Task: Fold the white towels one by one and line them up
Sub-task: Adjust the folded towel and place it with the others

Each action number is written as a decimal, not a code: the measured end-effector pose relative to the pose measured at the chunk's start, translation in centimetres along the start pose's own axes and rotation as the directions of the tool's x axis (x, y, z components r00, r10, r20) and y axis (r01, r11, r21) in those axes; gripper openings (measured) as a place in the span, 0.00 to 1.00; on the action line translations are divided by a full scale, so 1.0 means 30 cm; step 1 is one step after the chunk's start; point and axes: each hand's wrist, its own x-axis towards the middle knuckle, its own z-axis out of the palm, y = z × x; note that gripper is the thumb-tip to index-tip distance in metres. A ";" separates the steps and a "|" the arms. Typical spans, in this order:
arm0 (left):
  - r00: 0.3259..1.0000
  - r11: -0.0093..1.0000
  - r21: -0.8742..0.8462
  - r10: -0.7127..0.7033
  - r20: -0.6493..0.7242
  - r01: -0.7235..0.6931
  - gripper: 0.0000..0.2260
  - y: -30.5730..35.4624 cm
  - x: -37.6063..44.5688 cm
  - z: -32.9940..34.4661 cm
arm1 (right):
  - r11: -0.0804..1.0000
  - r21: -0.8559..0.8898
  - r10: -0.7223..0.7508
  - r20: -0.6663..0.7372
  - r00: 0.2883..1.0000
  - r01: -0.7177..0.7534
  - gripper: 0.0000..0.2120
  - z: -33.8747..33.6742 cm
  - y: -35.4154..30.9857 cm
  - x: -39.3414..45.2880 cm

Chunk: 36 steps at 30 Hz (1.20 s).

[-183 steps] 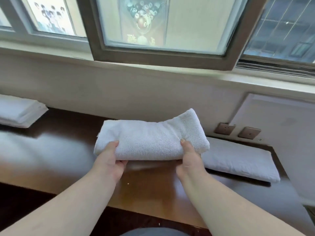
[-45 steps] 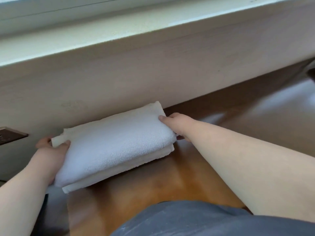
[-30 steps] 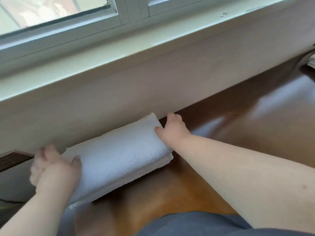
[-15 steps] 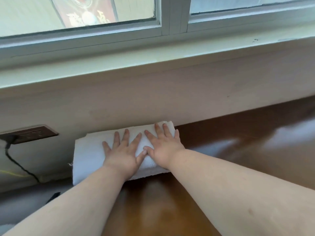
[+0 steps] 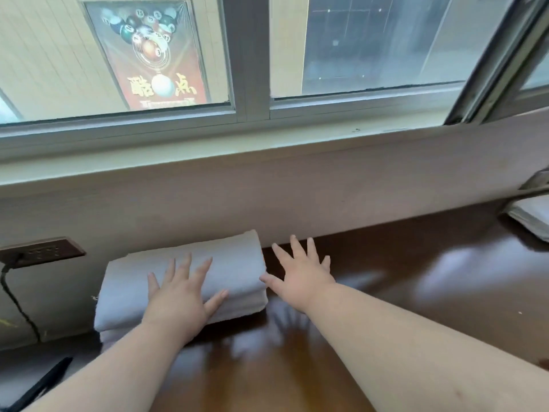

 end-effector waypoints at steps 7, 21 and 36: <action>0.992 0.996 -0.024 0.081 -0.102 -0.084 0.39 0.428 -0.204 -0.080 | 0.969 0.034 0.249 -0.110 0.962 -0.246 0.39 -0.192 0.619 -0.456; 0.884 0.884 -0.091 0.444 -0.147 -0.459 0.45 1.831 -0.509 -0.165 | 0.779 0.029 0.622 -0.159 0.767 -0.626 0.47 -0.349 1.827 -1.371; 0.842 0.828 0.170 0.538 0.032 -0.535 0.41 2.631 0.072 -0.179 | 0.679 -0.020 0.717 -0.200 0.668 -0.734 0.46 -0.538 2.607 -1.115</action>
